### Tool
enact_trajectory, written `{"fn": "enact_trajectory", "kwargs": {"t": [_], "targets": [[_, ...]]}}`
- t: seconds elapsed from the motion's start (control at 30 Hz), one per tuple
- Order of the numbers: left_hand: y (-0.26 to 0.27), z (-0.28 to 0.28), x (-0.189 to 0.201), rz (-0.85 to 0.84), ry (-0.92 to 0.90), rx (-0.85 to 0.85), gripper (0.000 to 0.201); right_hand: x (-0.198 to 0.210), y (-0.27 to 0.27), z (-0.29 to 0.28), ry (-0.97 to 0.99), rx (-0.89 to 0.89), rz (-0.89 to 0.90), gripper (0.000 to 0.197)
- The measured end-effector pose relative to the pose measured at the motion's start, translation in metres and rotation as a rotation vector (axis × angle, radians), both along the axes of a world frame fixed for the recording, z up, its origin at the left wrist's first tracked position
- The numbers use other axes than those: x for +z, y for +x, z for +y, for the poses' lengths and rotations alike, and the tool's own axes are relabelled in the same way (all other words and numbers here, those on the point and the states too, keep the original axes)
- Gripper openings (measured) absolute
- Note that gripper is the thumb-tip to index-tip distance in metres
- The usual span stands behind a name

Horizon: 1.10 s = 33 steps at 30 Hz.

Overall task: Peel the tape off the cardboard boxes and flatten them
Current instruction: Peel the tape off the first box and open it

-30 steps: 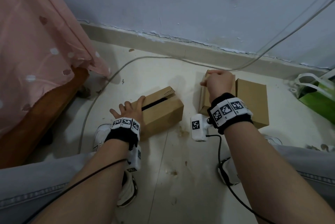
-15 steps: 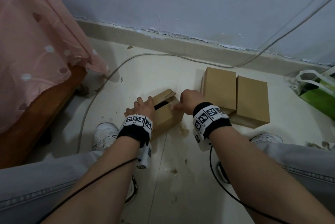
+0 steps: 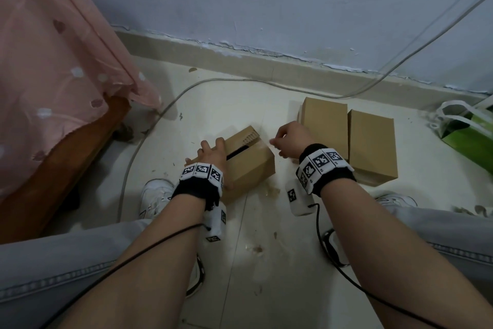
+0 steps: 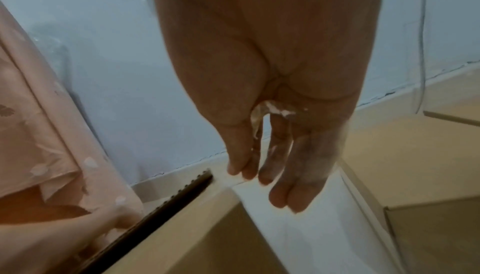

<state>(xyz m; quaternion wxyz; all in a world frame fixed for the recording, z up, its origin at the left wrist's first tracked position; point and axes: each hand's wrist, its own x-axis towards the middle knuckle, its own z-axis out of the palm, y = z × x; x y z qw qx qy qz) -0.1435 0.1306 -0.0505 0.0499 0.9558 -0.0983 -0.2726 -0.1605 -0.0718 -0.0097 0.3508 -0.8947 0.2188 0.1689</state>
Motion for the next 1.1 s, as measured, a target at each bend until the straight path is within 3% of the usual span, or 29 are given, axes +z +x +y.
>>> {"fn": "enact_trajectory", "kwargs": {"t": [0.17, 0.23, 0.33, 0.43, 0.57, 0.67, 0.77, 1.03, 1.1], "targets": [[0.002, 0.009, 0.005, 0.042, -0.069, 0.035, 0.114, 0.0, 0.0, -0.005, 0.306, -0.247, -0.025, 0.008], [0.0, 0.013, 0.007, 0.065, -0.105, 0.063, 0.113, 0.005, 0.002, -0.006, 0.442, -0.35, -0.071, 0.021], [0.001, 0.02, 0.009, 0.084, -0.171, 0.128, 0.114, 0.012, 0.003, -0.009, 0.572, -0.369, -0.079, 0.03], [0.006, 0.024, 0.012, 0.091, -0.29, 0.168, 0.113, 0.009, 0.005, -0.014, 0.575, -0.519, -0.17, 0.039], [0.006, 0.038, 0.006, 0.087, -0.408, 0.326, 0.117, -0.003, 0.006, -0.036, 0.406, -0.739, -0.229, 0.039], [0.003, 0.046, 0.002, 0.053, -0.437, 0.391, 0.116, -0.009, -0.002, -0.053, 0.288, -0.725, -0.202, 0.035], [0.007, 0.042, 0.006, 0.042, -0.431, 0.433, 0.115, -0.015, -0.014, -0.052, 0.267, -0.588, -0.131, 0.019], [0.014, 0.018, 0.009, -0.027, -0.313, 0.364, 0.113, -0.052, -0.045, -0.012, 0.258, -0.462, -0.053, 0.024], [0.014, 0.015, 0.007, -0.028, -0.292, 0.354, 0.115, -0.062, -0.053, -0.002, 0.275, -0.484, -0.022, 0.033]]}}
